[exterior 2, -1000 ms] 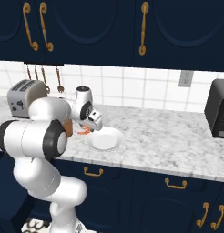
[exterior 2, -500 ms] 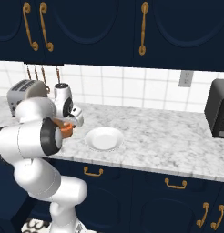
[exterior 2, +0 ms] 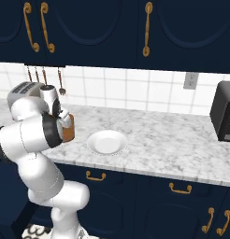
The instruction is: Pick up the knife from the drawer and place it on the cutting board. Then place the meat from the plate to the cutting board.
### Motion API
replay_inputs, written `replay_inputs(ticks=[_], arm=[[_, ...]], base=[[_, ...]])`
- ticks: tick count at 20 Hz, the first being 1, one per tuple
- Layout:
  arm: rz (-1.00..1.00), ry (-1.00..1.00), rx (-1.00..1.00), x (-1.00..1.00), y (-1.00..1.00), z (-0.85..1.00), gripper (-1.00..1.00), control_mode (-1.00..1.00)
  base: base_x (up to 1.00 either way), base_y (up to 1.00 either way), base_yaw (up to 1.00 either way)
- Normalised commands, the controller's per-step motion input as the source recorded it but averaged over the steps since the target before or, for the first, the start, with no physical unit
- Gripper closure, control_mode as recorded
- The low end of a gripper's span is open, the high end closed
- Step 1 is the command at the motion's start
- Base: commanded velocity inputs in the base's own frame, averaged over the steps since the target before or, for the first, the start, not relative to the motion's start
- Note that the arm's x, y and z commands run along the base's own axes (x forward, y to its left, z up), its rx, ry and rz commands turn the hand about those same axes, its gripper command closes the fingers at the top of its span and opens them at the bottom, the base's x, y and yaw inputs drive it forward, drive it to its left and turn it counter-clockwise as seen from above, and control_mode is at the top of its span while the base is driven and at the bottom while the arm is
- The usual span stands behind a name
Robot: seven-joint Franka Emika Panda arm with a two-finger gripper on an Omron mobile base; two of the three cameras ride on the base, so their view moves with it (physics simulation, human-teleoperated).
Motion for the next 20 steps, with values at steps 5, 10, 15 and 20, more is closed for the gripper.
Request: replay_inputs(ticks=[5, 10, 15, 20], arm=[[0.0, 0.0, 0.0, 0.63, 0.49, -0.33, 1.0, -1.0], [0.0, 0.0, 0.0, 0.57, 0.15, -0.28, 1.0, -1.0], [0.0, 0.0, 0.0, 0.25, -0.01, 0.0, -1.0, -1.0], [0.0, 0.0, 0.0, 0.07, 0.0, 0.0, -1.0, -1.0]], base=[[0.0, 0.0, 0.0], [0.0, 0.0, 0.0], [0.0, 0.0, 0.0], [0.0, 0.0, 0.0]])
